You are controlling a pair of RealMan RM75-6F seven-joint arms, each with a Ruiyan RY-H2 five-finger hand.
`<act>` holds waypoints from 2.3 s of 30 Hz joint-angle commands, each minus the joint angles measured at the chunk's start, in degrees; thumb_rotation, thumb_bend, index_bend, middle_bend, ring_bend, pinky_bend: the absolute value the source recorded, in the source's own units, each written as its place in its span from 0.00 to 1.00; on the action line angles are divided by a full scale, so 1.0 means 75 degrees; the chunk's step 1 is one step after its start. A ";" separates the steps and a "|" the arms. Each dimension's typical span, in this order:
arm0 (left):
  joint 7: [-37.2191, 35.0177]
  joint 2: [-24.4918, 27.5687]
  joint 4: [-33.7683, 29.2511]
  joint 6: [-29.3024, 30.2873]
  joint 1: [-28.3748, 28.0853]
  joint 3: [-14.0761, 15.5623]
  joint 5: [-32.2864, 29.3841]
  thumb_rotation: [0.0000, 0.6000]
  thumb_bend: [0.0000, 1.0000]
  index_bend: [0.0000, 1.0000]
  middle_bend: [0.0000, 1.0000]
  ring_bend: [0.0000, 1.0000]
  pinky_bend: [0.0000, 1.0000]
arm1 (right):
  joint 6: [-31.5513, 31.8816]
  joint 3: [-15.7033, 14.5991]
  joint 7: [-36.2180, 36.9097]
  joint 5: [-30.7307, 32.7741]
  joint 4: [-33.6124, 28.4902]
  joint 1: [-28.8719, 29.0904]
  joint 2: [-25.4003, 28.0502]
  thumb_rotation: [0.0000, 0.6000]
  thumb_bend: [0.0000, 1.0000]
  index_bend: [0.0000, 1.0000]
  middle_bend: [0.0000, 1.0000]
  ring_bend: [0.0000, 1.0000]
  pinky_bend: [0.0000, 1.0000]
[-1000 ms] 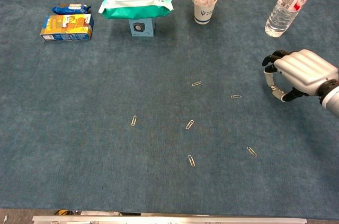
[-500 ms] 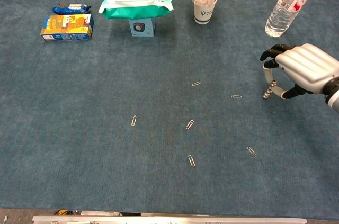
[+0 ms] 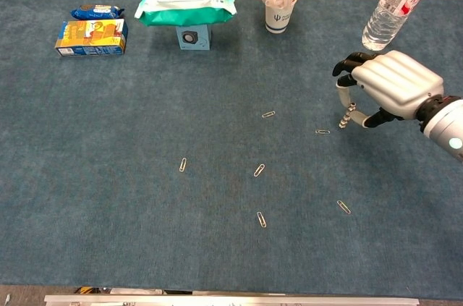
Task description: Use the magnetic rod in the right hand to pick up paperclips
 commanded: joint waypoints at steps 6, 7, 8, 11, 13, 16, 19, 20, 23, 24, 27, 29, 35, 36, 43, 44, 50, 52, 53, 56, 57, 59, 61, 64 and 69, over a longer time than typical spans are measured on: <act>-0.0046 0.0018 0.0004 0.0062 0.0066 0.0002 -0.0023 1.00 0.05 0.22 0.16 0.14 0.30 | -0.0211 0.0054 -0.0123 0.0173 0.0120 0.0156 -0.0213 1.00 0.31 0.56 0.24 0.14 0.30; -0.0047 0.0021 0.0000 0.0075 0.0076 0.0001 -0.0026 1.00 0.05 0.22 0.16 0.14 0.30 | -0.0223 0.0052 -0.0125 0.0172 0.0123 0.0170 -0.0226 1.00 0.31 0.56 0.24 0.14 0.30; -0.0049 0.0023 -0.0003 0.0083 0.0084 -0.0001 -0.0031 1.00 0.05 0.22 0.16 0.14 0.30 | -0.0232 0.0047 -0.0122 0.0171 0.0122 0.0178 -0.0231 1.00 0.31 0.56 0.24 0.14 0.30; -0.0038 0.0026 -0.0014 0.0110 0.0110 0.0000 -0.0041 1.00 0.05 0.22 0.16 0.14 0.30 | -0.0255 0.0031 -0.0116 0.0159 0.0130 0.0203 -0.0247 1.00 0.31 0.56 0.24 0.14 0.30; -0.0047 0.0027 -0.0012 0.0126 0.0125 -0.0003 -0.0049 1.00 0.05 0.22 0.16 0.14 0.30 | -0.0267 0.0019 -0.0110 0.0153 0.0137 0.0216 -0.0257 1.00 0.31 0.56 0.24 0.14 0.30; -0.0064 0.0033 -0.0011 0.0145 0.0145 -0.0010 -0.0060 1.00 0.05 0.22 0.16 0.14 0.30 | -0.0253 -0.0048 -0.0051 0.0050 0.0087 0.0207 -0.0235 1.00 0.31 0.56 0.24 0.14 0.30; -0.0070 0.0036 -0.0007 0.0136 0.0151 -0.0025 -0.0093 1.00 0.05 0.22 0.16 0.14 0.30 | -0.0146 -0.0165 0.0069 -0.0198 -0.0042 0.0147 -0.0146 1.00 0.31 0.56 0.24 0.14 0.30; -0.0068 0.0035 -0.0004 0.0128 0.0150 -0.0027 -0.0102 1.00 0.05 0.22 0.16 0.14 0.30 | -0.0091 -0.0204 0.0113 -0.0292 -0.0087 0.0118 -0.0113 1.00 0.31 0.56 0.24 0.14 0.30; -0.0054 0.0032 0.0004 0.0108 0.0145 -0.0033 -0.0113 1.00 0.05 0.22 0.16 0.14 0.30 | 0.0106 -0.0349 0.0254 -0.0630 -0.0215 0.0010 -0.0012 1.00 0.31 0.56 0.24 0.14 0.30; -0.0049 0.0030 0.0006 0.0102 0.0142 -0.0034 -0.0115 1.00 0.05 0.22 0.16 0.14 0.30 | 0.0154 -0.0393 0.0296 -0.0727 -0.0251 -0.0019 0.0020 1.00 0.31 0.56 0.24 0.14 0.30; -0.0023 0.0023 0.0011 0.0066 0.0128 -0.0043 -0.0138 1.00 0.05 0.22 0.16 0.14 0.31 | 0.0298 -0.0534 0.0392 -0.1037 -0.0354 -0.0109 0.0117 1.00 0.31 0.56 0.24 0.14 0.30; -0.0008 0.0020 0.0014 0.0031 0.0111 -0.0055 -0.0165 1.00 0.05 0.22 0.16 0.14 0.31 | 0.0386 -0.0631 0.0453 -0.1248 -0.0425 -0.0169 0.0181 1.00 0.31 0.56 0.24 0.14 0.30; 0.0036 0.0017 0.0005 -0.0007 0.0096 -0.0068 -0.0198 1.00 0.05 0.22 0.16 0.14 0.31 | 0.0556 -0.0909 0.0660 -0.1813 -0.0617 -0.0321 0.0355 1.00 0.31 0.56 0.24 0.14 0.30; 0.0043 0.0018 0.0001 -0.0010 0.0094 -0.0070 -0.0203 1.00 0.05 0.22 0.16 0.14 0.31 | 0.0574 -0.0949 0.0679 -0.1893 -0.0638 -0.0342 0.0376 1.00 0.31 0.56 0.24 0.14 0.30; 0.0051 0.0010 0.0010 -0.0023 0.0094 -0.0084 -0.0234 1.00 0.05 0.22 0.16 0.14 0.31 | 0.0673 -0.1267 0.0927 -0.2506 -0.0790 -0.0480 0.0594 1.00 0.31 0.56 0.24 0.14 0.30; 0.0059 0.0005 0.0016 -0.0030 0.0092 -0.0085 -0.0240 1.00 0.05 0.22 0.16 0.14 0.31 | 0.0689 -0.1319 0.0985 -0.2611 -0.0809 -0.0501 0.0638 1.00 0.31 0.56 0.24 0.14 0.30; 0.0131 -0.0018 0.0013 -0.0041 0.0082 -0.0089 -0.0257 1.00 0.05 0.22 0.16 0.14 0.31 | 0.0671 -0.1553 0.1341 -0.2997 -0.0891 -0.0570 0.0901 1.00 0.31 0.56 0.24 0.14 0.30; 0.0157 -0.0028 0.0012 -0.0047 0.0079 -0.0089 -0.0264 1.00 0.05 0.22 0.16 0.14 0.31 | 0.0668 -0.1618 0.1454 -0.3097 -0.0908 -0.0593 0.0981 1.00 0.31 0.56 0.24 0.14 0.30; 0.0176 -0.0034 0.0012 -0.0050 0.0076 -0.0091 -0.0269 1.00 0.05 0.22 0.16 0.14 0.31 | 0.0666 -0.1664 0.1530 -0.3175 -0.0916 -0.0604 0.1033 1.00 0.31 0.56 0.24 0.14 0.30; 0.0220 -0.0043 0.0002 -0.0049 0.0071 -0.0096 -0.0277 1.00 0.05 0.22 0.16 0.14 0.31 | 0.0669 -0.1791 0.1723 -0.3375 -0.0917 -0.0640 0.1165 1.00 0.31 0.56 0.24 0.14 0.30; 0.0230 -0.0045 -0.0001 -0.0046 0.0071 -0.0097 -0.0278 1.00 0.05 0.22 0.16 0.14 0.31 | 0.0674 -0.1823 0.1773 -0.3425 -0.0907 -0.0655 0.1198 1.00 0.31 0.56 0.24 0.14 0.30; 0.0245 -0.0048 -0.0006 -0.0035 0.0072 -0.0103 -0.0279 1.00 0.05 0.22 0.16 0.14 0.31 | 0.0676 -0.1886 0.1869 -0.3508 -0.0869 -0.0693 0.1263 1.00 0.31 0.56 0.24 0.14 0.30; 0.0254 -0.0047 -0.0013 -0.0038 0.0071 -0.0107 -0.0290 1.00 0.05 0.22 0.16 0.14 0.31 | 0.0657 -0.1918 0.1937 -0.3540 -0.0837 -0.0720 0.1303 1.00 0.31 0.56 0.24 0.14 0.30; 0.0252 -0.0058 -0.0006 -0.0034 0.0076 -0.0108 -0.0295 1.00 0.05 0.22 0.16 0.14 0.31 | 0.0632 -0.1939 0.2005 -0.3582 -0.0767 -0.0770 0.1333 1.00 0.31 0.56 0.24 0.14 0.30; 0.0233 -0.0056 -0.0002 -0.0026 0.0079 -0.0117 -0.0299 1.00 0.05 0.22 0.16 0.14 0.31 | 0.0589 -0.1956 0.2040 -0.3648 -0.0710 -0.0834 0.1349 1.00 0.31 0.56 0.24 0.14 0.30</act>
